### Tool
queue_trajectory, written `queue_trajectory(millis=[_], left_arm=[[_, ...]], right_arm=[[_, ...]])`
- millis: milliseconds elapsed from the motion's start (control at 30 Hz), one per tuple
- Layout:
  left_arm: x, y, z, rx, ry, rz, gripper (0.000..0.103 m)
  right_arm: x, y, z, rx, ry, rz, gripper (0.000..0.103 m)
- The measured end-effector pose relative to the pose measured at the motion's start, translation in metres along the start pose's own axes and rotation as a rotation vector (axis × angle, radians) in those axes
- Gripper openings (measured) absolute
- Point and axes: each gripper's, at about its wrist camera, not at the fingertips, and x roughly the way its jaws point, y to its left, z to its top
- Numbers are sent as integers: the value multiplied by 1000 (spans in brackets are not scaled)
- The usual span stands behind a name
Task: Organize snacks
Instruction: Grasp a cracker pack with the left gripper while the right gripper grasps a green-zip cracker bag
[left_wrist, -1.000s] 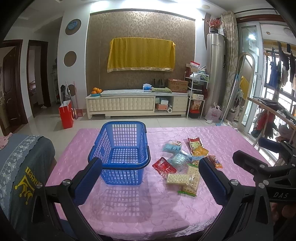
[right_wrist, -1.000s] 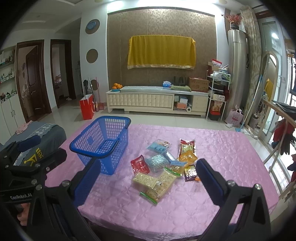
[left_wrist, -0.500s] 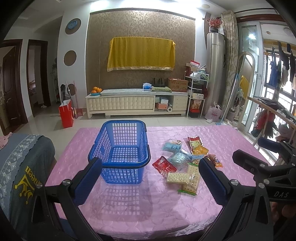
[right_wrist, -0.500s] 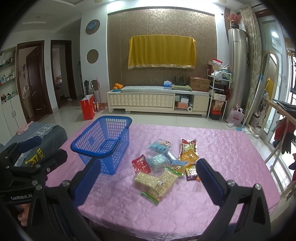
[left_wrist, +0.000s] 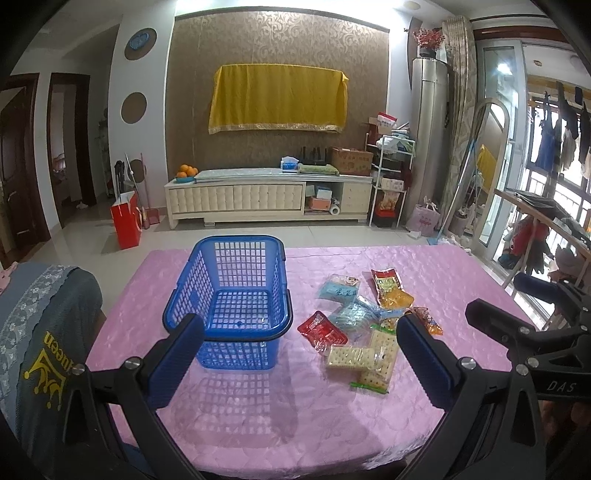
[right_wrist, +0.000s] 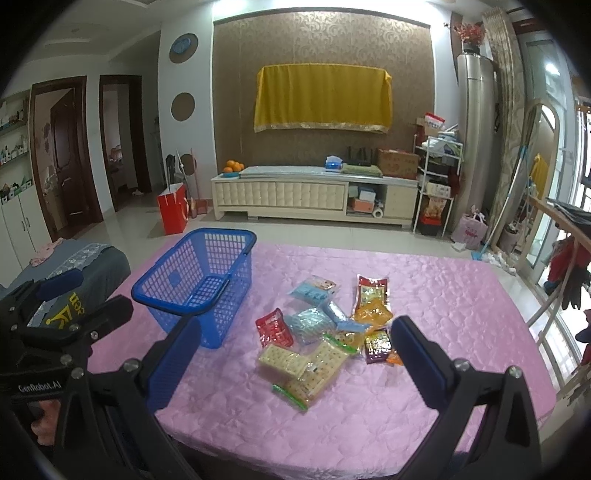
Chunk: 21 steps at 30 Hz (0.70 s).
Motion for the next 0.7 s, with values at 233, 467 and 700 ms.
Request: queue_trajectory(millis=[233,467,700], left_arm=[[29,-16,17,35,57,-43,103],[81,-54,18,89,167,-86,103],[131,-82,-4,139,274,-84,103]], right_arm=[[18,-42,6,100,3,-11,103],[47,-81,3,111,71,-39,103],[86,-105,-20,103,204,-13,97]])
